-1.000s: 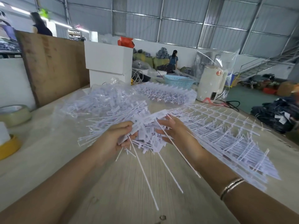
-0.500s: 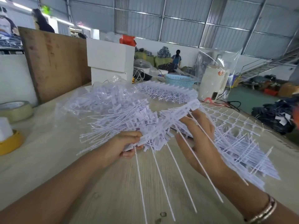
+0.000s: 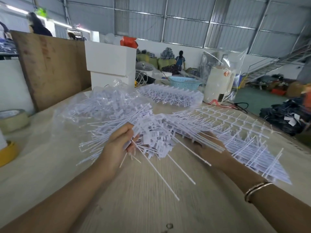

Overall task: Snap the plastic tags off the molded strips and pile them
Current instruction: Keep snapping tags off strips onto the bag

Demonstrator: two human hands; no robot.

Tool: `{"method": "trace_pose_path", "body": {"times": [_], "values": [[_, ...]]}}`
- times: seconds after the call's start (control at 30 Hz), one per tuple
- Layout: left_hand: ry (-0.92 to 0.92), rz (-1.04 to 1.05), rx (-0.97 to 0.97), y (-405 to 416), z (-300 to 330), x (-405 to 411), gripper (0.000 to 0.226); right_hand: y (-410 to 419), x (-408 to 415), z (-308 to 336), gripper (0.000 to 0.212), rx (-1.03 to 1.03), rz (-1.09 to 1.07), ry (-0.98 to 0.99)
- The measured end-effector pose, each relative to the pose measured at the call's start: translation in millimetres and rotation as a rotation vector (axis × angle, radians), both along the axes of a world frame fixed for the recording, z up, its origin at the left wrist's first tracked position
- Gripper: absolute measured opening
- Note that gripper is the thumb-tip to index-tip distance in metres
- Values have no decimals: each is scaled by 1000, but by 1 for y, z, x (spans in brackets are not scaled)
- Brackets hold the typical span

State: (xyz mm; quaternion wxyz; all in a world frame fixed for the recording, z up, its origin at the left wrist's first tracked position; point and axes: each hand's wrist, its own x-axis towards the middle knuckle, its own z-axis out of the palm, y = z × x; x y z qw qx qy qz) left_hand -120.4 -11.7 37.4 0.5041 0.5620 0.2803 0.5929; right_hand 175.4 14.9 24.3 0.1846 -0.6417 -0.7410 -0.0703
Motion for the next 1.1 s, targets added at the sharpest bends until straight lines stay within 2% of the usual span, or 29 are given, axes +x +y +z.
{"method": "trace_pose_path", "body": {"times": [0.13, 0.17, 0.23, 0.27, 0.3, 0.33, 0.37, 0.43, 0.5, 0.57, 0.67, 0.7, 0.73, 0.8, 0.83, 0.93, 1.0, 1.1], "values": [[-45, 100, 126, -8, 9, -4, 18, -2, 4, -3, 52, -85, -76, -155], [-29, 107, 178, -10, 11, -6, 18, -6, 8, -6, 57, -84, -53, -146], [-8, 119, 276, -14, 19, -8, 18, -17, 16, -11, 59, 16, 145, 223], [-12, 115, 310, -17, 23, -10, 20, -20, 20, -14, 63, 42, 176, 285], [-35, 106, 333, -18, 27, -11, 27, -19, 23, -13, 69, 28, 185, 242], [-73, 92, 344, -20, 32, -11, 34, -15, 26, -10, 71, -2, 130, 50], [-107, 83, 352, -20, 38, -13, 37, -9, 30, -10, 68, -4, 70, -122], [-122, 78, 337, -17, 46, -15, 38, -2, 33, -6, 60, -49, -52, -305], [-91, 53, 294, -13, 49, -18, 32, -2, 35, -3, 57, -20, -63, -364], [-44, -12, 306, -12, 49, -18, 28, -10, 25, 1, 57, 40, -65, -343], [14, -130, 384, -16, 52, -10, 36, -26, -12, 6, 39, 245, 36, -229], [32, -155, 412, -18, 56, -6, 36, -33, -26, 3, 36, 283, 86, -95], [49, -176, 442, -21, 61, -1, 33, -42, -42, 6, 37, 206, 115, 183], [83, -233, 499, -28, 71, 9, 26, -53, -72, 14, 47, -138, 131, 835], [90, -275, 525, -32, 76, 14, 26, -53, -81, 19, 48, -196, 154, 1077], [44, -398, 550, -38, 86, 21, 32, -52, -88, 38, 31, -236, 230, 1585], [-15, -441, 526, -39, 87, 20, 31, -60, -78, 46, 33, -306, 283, 1891], [-14, -449, 476, -33, 80, 11, 18, -80, -44, 42, 34, -315, 363, 2052]]}}
